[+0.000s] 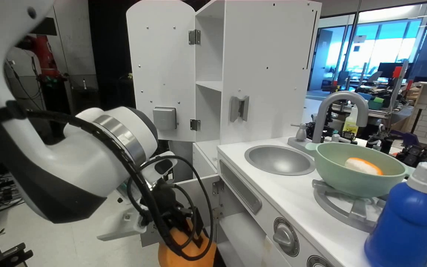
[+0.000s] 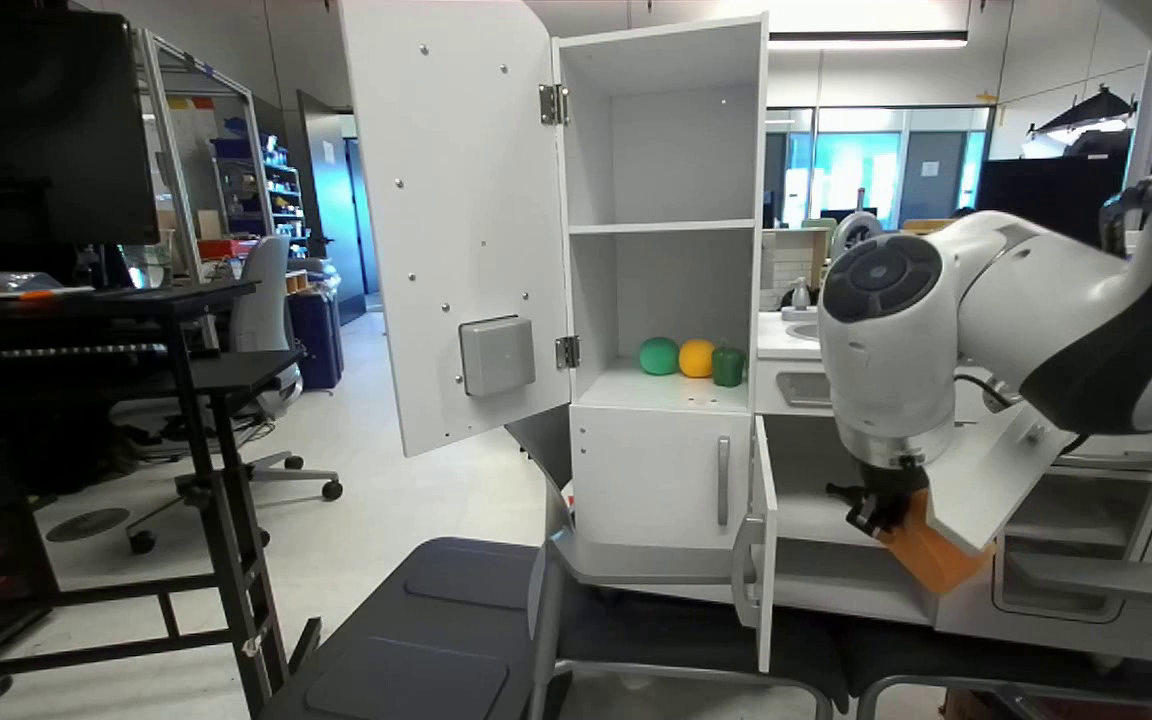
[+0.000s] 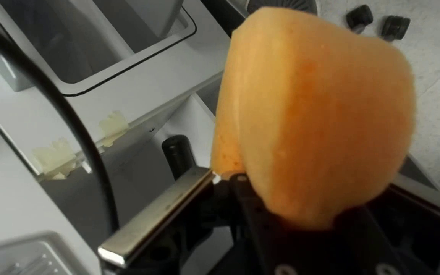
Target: Pick up the black bottle and the orange object and put them in the cabinet
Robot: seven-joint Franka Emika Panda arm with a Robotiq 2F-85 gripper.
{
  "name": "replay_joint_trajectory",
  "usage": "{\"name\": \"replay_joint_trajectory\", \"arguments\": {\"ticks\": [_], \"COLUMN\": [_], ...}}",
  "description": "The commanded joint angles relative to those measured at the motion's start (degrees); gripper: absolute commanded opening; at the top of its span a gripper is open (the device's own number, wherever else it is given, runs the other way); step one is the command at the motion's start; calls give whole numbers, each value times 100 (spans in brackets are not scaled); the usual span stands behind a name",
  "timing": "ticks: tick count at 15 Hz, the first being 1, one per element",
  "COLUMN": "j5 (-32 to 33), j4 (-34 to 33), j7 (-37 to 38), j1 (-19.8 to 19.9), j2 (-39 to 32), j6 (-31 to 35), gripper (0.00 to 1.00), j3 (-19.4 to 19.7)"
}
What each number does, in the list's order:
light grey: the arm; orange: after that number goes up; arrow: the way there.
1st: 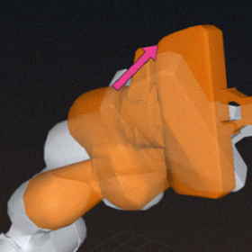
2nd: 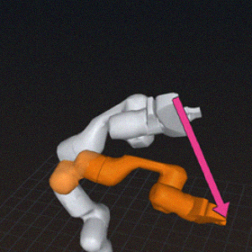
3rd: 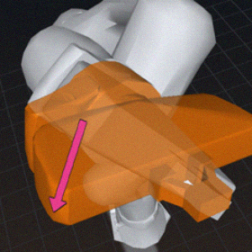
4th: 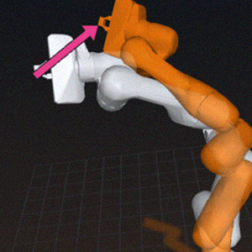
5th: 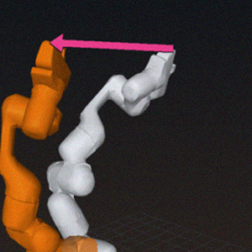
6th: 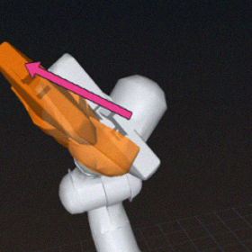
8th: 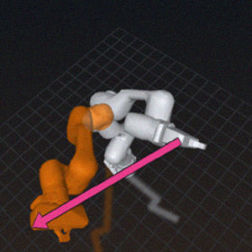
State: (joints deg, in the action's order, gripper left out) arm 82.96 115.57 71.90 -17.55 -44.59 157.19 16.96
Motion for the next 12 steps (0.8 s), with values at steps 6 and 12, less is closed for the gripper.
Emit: {"name": "replay_joint_trajectory", "arguments": {"ticks": [6, 12], "j5": [919, 789], "j4": [-1514, -2270], "j7": [1804, 1870], "j1": [-189, -32], "j2": [-1266, -1560], "j6": [-275, -457], "gripper": [3, 3], "j3": [133, 261]}}
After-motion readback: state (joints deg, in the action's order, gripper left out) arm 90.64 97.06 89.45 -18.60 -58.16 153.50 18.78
